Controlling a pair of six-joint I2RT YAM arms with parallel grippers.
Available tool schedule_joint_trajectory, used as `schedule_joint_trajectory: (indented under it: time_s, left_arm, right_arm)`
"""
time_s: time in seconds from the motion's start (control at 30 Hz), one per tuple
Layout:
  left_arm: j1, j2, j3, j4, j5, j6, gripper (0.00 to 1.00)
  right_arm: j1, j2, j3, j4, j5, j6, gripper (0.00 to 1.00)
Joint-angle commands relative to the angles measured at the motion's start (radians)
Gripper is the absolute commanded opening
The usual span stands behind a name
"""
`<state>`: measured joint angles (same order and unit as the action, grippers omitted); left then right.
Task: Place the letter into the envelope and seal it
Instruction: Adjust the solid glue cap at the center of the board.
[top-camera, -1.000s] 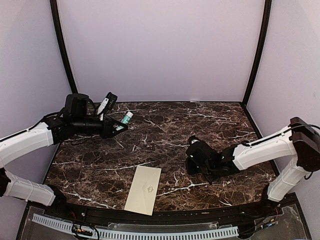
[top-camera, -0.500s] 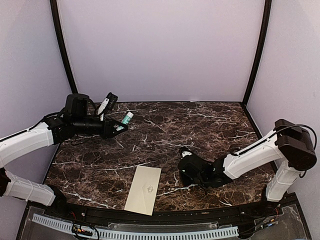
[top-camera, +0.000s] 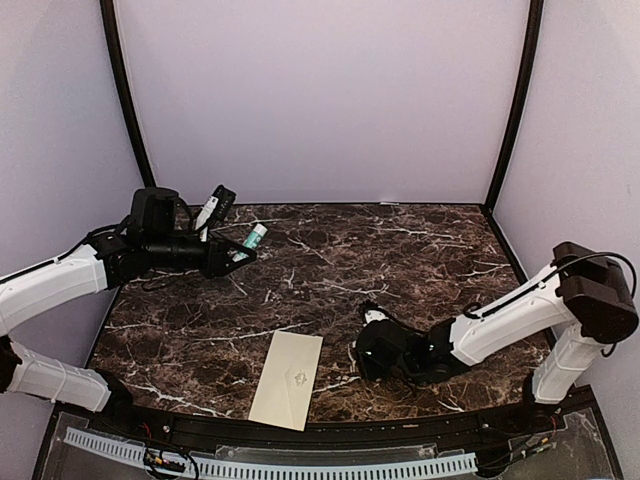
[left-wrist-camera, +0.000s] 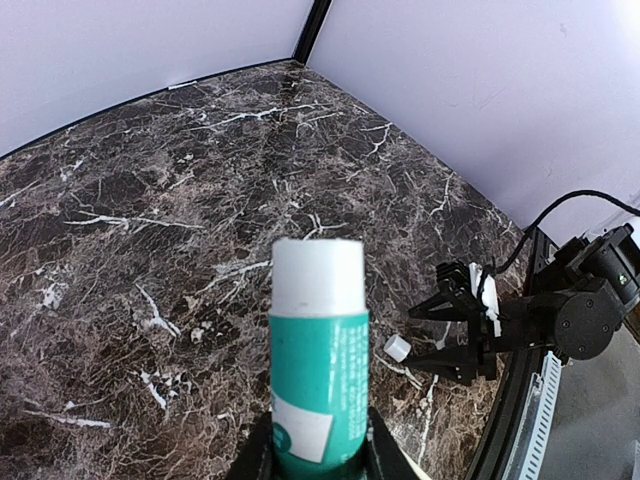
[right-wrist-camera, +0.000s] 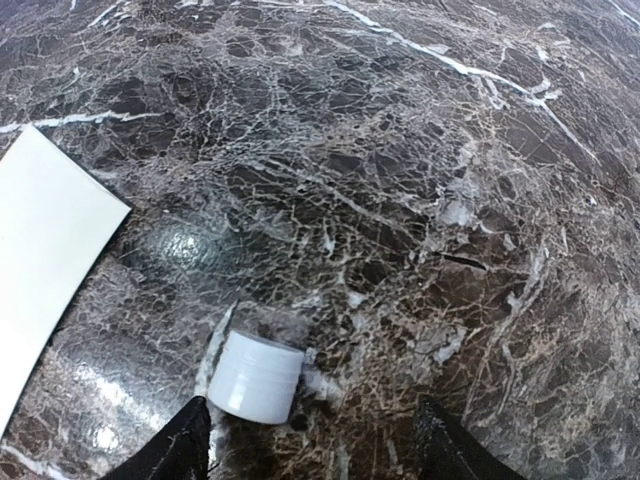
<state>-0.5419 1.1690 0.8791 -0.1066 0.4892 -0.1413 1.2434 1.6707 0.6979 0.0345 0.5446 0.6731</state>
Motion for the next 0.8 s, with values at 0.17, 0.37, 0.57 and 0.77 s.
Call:
schedule_joint_trajectory:
  time_s: [0.17, 0.37, 0.57, 0.77]
  left_arm:
    - [-0.004, -0.012, -0.014, 0.001, -0.003, 0.018, 0.00]
    - [-0.004, -0.012, -0.014, 0.001, -0.002, 0.018, 0.00]
    - [-0.005, -0.011, -0.014, 0.001, -0.002, 0.019, 0.00]
    - [-0.004, -0.012, -0.013, -0.002, -0.007, 0.021, 0.00]
  right_arm:
    - [0.005, -0.201, 0.012, -0.147, -0.057, 0.075, 0.81]
    - [-0.067, -0.215, 0.081, -0.266, -0.178, 0.109, 0.81]
    - [-0.150, -0.100, 0.219, -0.420, -0.302, 0.085, 0.67]
    - [-0.189, -0.038, 0.275, -0.440, -0.399, 0.156, 0.56]
